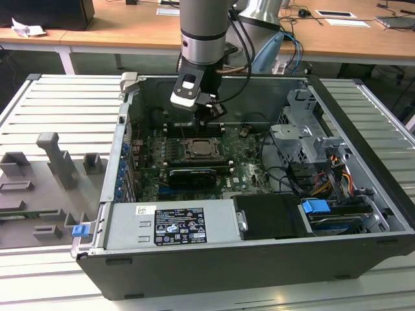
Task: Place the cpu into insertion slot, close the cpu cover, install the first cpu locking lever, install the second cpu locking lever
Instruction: 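Install the first cpu locking lever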
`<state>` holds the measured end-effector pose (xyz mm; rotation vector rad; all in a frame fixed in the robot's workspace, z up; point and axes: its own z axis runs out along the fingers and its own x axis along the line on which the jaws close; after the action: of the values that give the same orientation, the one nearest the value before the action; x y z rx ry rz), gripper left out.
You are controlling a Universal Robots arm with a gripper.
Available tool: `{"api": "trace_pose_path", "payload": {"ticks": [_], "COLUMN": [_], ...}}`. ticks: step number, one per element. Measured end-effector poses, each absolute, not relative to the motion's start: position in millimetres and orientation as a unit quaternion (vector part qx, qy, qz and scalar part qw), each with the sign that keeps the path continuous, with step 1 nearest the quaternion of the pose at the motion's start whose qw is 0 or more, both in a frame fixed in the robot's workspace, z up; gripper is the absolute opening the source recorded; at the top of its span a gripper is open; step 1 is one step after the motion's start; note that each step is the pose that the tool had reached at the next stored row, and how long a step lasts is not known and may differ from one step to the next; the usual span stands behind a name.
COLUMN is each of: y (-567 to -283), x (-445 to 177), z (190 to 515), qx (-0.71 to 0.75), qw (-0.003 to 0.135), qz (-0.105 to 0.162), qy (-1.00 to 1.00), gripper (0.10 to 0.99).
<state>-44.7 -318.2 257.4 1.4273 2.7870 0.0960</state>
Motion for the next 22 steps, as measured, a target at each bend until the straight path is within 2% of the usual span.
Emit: {"api": "trace_pose_path", "payload": {"ticks": [22], "y": [-318.2], "x": [-44.9], "z": [252.4], "qx": [0.178], "qw": [-0.005], "qz": [0.029], "qy": [0.984], "gripper": [0.106]}}
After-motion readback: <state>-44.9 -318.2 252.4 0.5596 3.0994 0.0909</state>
